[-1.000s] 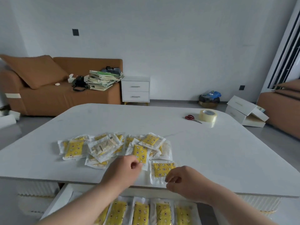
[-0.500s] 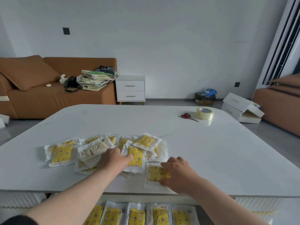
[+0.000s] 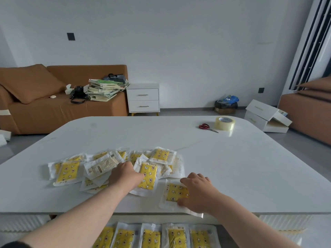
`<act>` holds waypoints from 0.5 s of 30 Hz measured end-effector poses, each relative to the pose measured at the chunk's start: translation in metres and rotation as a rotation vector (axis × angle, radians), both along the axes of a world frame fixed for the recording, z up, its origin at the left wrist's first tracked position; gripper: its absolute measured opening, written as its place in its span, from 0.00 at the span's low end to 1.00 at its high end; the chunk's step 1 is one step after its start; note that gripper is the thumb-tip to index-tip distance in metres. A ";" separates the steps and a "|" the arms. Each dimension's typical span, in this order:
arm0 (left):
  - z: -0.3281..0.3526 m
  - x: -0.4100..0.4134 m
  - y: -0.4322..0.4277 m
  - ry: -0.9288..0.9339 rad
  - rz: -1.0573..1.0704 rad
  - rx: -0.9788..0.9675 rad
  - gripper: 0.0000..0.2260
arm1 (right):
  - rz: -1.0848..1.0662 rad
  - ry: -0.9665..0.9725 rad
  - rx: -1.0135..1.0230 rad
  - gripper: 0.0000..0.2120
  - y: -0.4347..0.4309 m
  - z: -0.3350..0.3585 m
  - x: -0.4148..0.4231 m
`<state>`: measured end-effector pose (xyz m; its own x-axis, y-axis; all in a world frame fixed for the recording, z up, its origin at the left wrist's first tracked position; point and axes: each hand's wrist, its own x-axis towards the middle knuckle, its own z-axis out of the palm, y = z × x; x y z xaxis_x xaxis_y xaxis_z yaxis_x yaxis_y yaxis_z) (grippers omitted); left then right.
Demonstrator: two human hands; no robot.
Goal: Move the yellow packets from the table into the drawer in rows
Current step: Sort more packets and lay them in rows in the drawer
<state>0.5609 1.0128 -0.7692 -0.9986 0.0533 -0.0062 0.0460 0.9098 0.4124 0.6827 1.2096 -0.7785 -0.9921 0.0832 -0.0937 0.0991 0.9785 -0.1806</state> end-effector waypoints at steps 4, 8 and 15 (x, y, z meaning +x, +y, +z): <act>0.002 0.000 -0.001 -0.108 0.023 0.156 0.23 | -0.024 -0.022 -0.061 0.25 0.001 0.001 0.002; 0.005 0.000 -0.005 -0.198 0.026 0.326 0.28 | -0.062 -0.020 -0.132 0.31 0.002 0.005 0.004; 0.001 0.000 -0.016 -0.336 0.098 0.589 0.10 | -0.137 -0.022 -0.278 0.29 0.001 0.007 0.006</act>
